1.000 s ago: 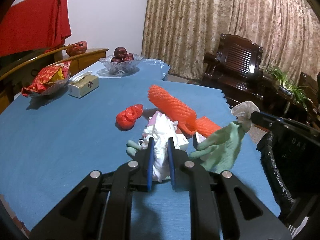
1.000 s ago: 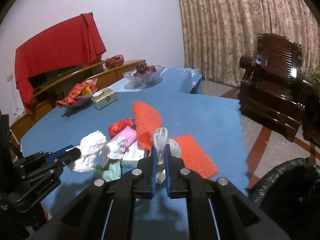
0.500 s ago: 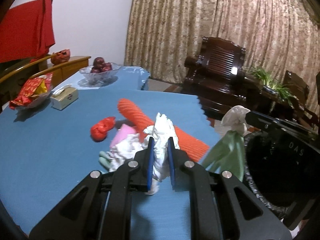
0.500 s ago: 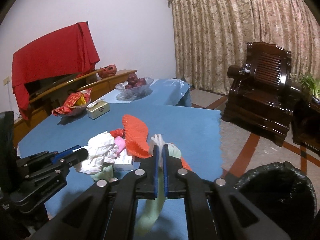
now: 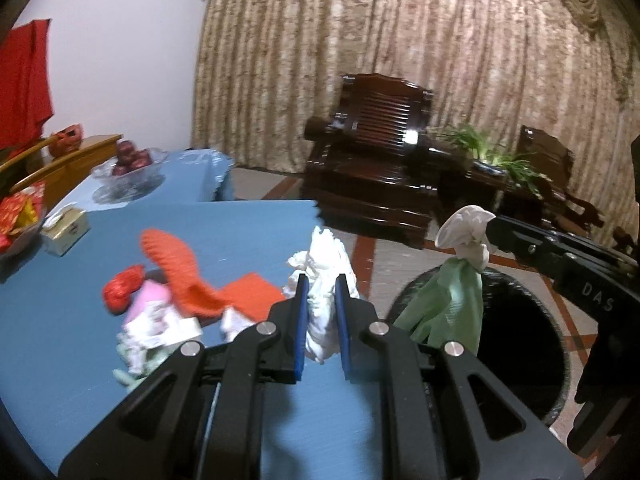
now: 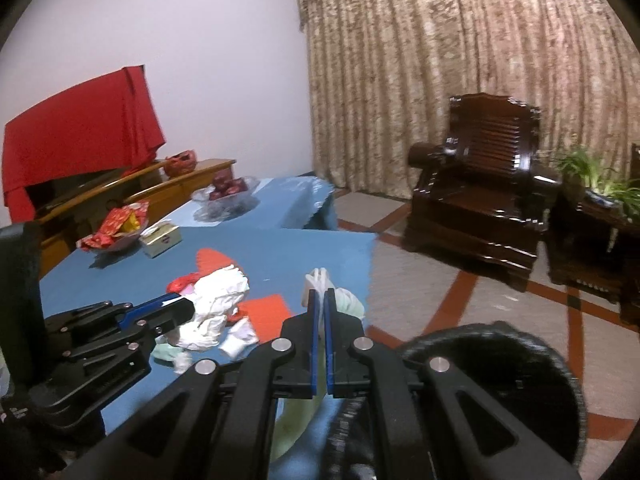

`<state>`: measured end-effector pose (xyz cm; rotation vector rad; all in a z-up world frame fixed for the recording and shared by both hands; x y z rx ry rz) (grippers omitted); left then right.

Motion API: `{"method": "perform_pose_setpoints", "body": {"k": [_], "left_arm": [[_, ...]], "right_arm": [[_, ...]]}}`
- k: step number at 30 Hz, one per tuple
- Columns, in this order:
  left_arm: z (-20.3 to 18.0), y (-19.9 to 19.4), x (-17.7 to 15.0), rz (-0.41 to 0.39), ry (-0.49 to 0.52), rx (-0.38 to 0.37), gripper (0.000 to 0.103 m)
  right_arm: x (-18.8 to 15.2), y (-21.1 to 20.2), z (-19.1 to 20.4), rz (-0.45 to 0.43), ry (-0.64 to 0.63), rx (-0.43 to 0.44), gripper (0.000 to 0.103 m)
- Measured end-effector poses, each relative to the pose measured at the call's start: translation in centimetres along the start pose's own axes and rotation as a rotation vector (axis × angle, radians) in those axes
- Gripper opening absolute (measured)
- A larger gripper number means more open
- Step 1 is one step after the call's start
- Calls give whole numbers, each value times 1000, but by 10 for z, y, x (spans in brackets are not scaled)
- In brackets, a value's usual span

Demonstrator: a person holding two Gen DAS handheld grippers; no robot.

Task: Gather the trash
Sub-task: 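Carry tissues and glove over the bin and open both grippers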

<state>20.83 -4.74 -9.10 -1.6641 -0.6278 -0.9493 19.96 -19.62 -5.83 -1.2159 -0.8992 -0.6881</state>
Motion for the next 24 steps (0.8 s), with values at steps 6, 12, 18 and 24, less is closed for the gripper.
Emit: {"method": "perform_pose_setpoints", "body": {"k": [6,12,18,24], "left_arm": [[-59,18,5,3,46,-98,13],[-113,46,-5,35,89,-183,13],[-157,73,-22,87,124,-269,16],[-167,82,-32,105,123,-292,56]], "right_arm": [[-8,-22,-56,2,28,-111,3],[-37,-29,-104,53,70,-200,3],[-67,-30,-139,99,125,-254,3],[-85,-32,-158,143,158,-300,6]]}}
Point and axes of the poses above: each gripper's, at about its wrist camera, not at the fingertips, and y roughly the way its jaws point, z to its left, x to its top, the point moved 9 cm from there along y, roughly the way its jaws point, and after that the axes turned 3 degrees about z, right-handed, at the moved point
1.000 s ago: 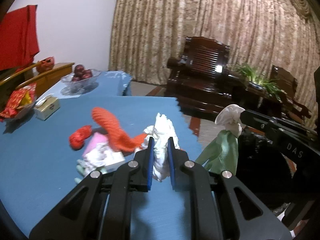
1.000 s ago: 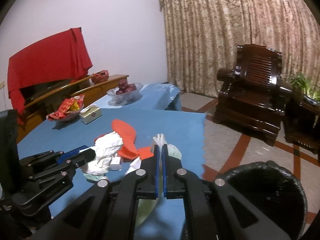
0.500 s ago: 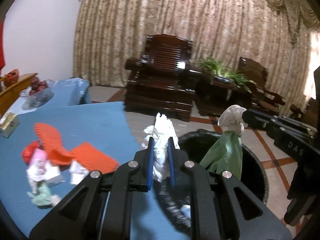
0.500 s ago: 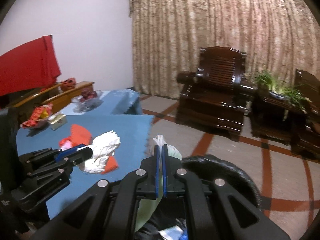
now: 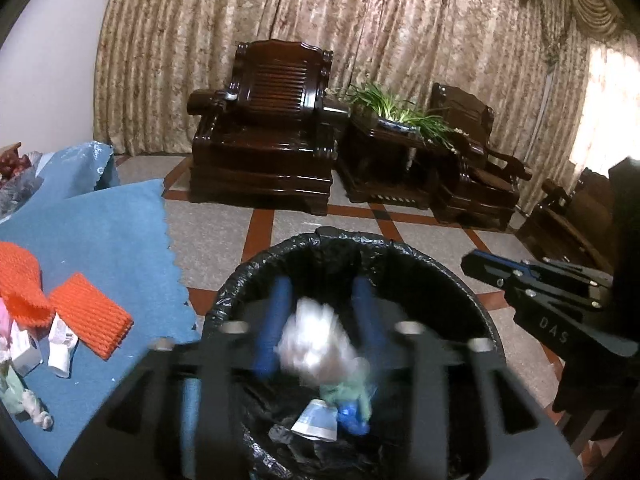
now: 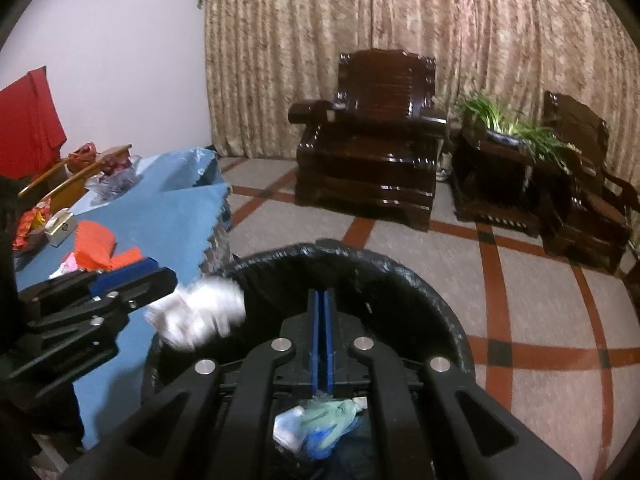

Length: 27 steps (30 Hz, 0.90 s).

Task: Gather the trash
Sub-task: 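Carry tissues and glove over the bin and open both grippers, then return both grippers to the table and approach the mint-green rubber glove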

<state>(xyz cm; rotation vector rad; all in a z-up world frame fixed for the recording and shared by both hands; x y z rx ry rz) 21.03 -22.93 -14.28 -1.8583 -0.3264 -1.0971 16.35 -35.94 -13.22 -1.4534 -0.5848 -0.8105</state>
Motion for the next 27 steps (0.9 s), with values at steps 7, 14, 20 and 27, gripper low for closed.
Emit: {"method": "perform_pose_setpoints", "body": {"k": [7,14,20,27], "left_arm": [[42,-20,-2,-21,-35,93,78],[94,-60,-10,-48,-67,247,90],[147,-98,-28,-44,-126,381,91],[203,-132,-61,-17,-195,523,91]], "right_arm": [[-5,-3,-1,-10,18,-31,78],[0,-1,29,-28,20,17,97],[2,7,77,-27,-5,92,97],[7,17,138,-39,-52,191,97]]}}
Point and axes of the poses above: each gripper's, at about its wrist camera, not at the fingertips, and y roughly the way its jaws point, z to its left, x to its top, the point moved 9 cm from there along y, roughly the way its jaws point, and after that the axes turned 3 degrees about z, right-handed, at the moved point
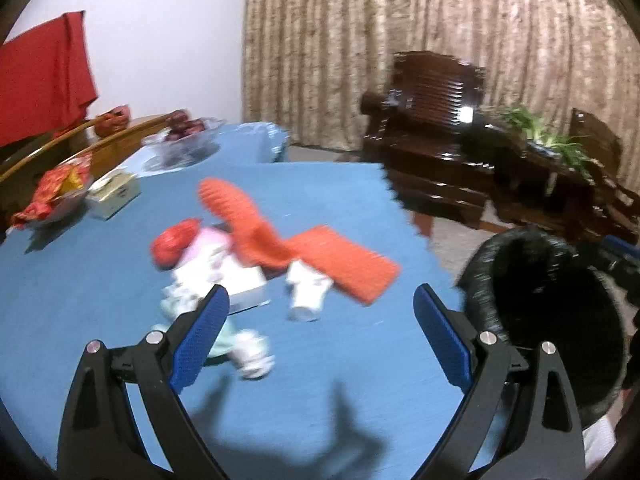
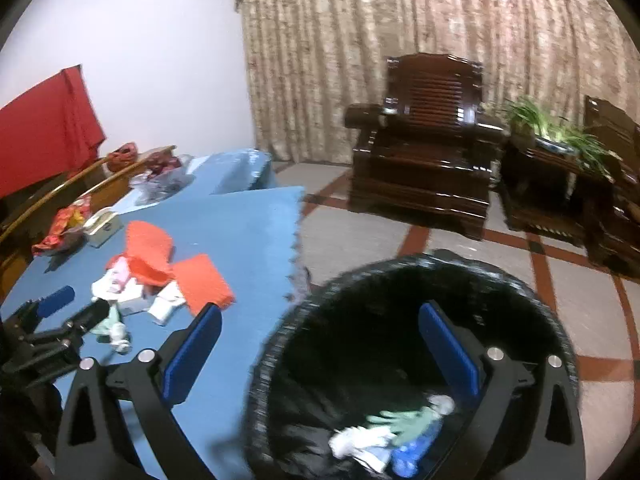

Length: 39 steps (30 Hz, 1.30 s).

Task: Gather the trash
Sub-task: 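Return both grippers to the table and approach the mint-green rubber glove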

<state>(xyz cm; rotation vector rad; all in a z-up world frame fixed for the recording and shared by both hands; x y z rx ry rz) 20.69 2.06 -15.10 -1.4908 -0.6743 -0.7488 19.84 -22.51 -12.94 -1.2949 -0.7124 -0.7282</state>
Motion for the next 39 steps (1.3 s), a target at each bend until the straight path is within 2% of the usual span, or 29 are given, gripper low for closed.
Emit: {"method": "perform_pose_setpoints", "body": {"k": [6,15,22,28,30,39], "left_arm": [[41,8,-14,34,-55,76,91],[65,23,-28,65,-93,110,91],[74,46,-37,110,-125,124,91],[75,71,-43,154,-134,139,90],[78,77,-46,175,-133,153,85],[84,67,-52,183,-144,120,81]], "right_arm": [[3,19,47,-3,-44,80,97],[4,48,99,13,-105,181,94],[0,70,119,44,-125,203,94],[-4,83,120,68,-129,205,94],[-5,86,120,73,-131,204,94],[-16,99,136,106,-153,220,94]]}}
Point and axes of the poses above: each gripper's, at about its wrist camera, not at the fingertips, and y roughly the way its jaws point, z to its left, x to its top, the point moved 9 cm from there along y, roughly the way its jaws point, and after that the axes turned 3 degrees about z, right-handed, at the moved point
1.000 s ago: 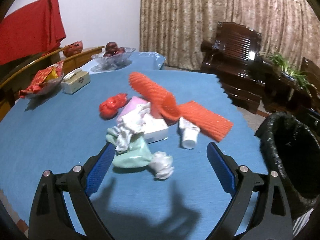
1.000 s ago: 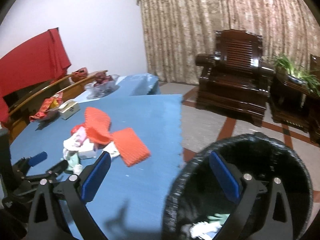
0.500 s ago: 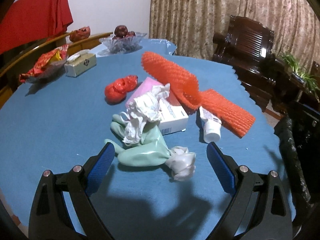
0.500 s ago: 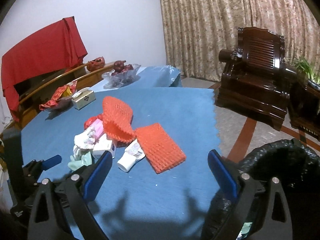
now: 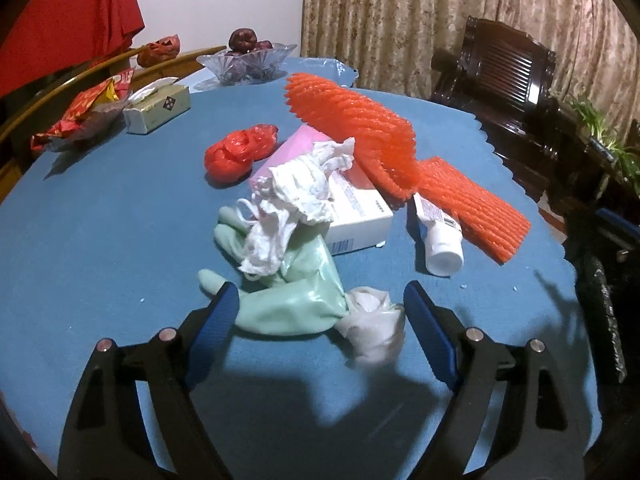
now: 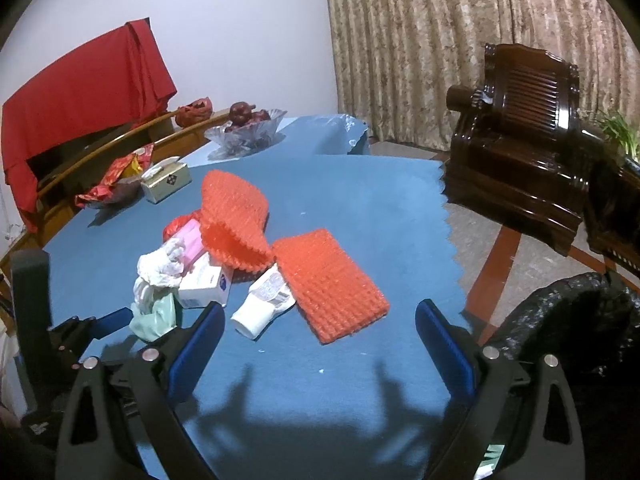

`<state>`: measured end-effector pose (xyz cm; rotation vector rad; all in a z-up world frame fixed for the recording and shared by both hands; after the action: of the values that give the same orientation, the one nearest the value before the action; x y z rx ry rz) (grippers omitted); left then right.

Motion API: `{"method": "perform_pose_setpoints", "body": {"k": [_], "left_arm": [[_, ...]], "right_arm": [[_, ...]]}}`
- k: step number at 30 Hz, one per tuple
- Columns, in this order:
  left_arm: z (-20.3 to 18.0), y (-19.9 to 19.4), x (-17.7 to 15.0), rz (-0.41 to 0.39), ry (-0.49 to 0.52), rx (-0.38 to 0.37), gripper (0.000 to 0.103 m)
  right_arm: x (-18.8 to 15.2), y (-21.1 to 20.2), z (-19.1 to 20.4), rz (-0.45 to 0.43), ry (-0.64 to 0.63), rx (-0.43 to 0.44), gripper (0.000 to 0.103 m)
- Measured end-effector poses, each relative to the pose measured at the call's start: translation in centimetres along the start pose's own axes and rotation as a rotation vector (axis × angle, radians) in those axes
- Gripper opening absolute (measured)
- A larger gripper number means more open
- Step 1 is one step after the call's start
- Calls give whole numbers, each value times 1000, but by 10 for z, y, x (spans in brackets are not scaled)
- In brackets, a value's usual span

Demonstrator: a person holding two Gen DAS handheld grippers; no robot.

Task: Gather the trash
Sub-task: 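Return both grippers to the table and approach the mint-green rubber glove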

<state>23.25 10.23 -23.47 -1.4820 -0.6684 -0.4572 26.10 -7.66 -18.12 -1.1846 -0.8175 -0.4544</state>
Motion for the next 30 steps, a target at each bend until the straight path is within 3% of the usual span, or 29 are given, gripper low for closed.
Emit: {"method": "perform_pose_setpoints", "body": {"k": [11,21,30], "left_arm": [[29,-22,-17,24,11,-9,81],[23,-7,-4,22,-45,-87,83],[8,-6,3,19,-63,-101,82]], "right_arm": [[-7,18,19,38,-30,18,94],[-11,27,16,60,-27,8,91],[-10,25,6,52,-19,-10,91]]}}
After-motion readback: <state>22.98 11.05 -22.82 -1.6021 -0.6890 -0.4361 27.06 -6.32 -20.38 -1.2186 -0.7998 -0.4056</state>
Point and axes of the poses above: each gripper's, at about its wrist camera, not at the fingertips, and y roughly the way its jaws point, z to its left, x to its top, the point moved 9 cm from there along y, roughly the way its jaws point, and after that the axes turned 3 degrees about z, right-handed, at the moved point
